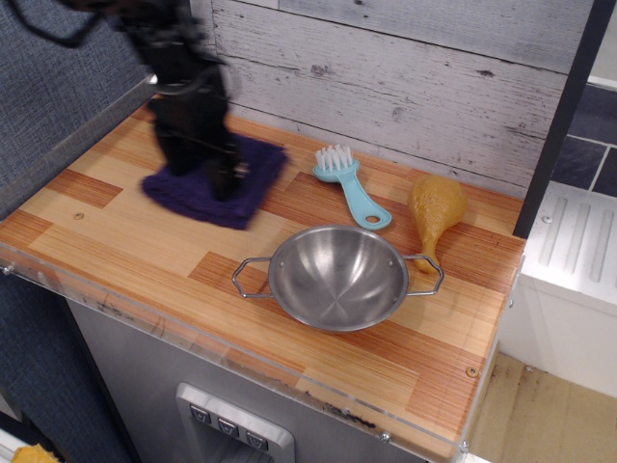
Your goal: Move black towel to left of blue brush.
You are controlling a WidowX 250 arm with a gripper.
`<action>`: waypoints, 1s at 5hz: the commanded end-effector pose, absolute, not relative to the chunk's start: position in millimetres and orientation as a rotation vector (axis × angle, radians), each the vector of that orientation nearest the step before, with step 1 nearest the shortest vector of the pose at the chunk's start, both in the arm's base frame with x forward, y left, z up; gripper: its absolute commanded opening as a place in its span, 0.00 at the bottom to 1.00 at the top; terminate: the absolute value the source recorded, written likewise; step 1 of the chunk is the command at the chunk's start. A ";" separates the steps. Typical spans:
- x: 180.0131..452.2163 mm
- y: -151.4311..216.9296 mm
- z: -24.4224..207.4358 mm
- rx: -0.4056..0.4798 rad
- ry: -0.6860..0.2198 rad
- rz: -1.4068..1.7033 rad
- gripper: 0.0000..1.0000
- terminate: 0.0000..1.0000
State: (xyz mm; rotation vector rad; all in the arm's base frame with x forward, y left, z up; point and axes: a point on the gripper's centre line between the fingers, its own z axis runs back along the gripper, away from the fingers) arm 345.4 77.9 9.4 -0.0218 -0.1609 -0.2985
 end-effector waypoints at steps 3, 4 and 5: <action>366.1 108.8 26.3 0.001 -0.160 -0.199 1.00 0.00; 363.7 89.1 75.5 -0.016 -0.249 -0.157 1.00 0.00; 375.2 98.2 126.1 -0.049 -0.298 -0.034 1.00 0.00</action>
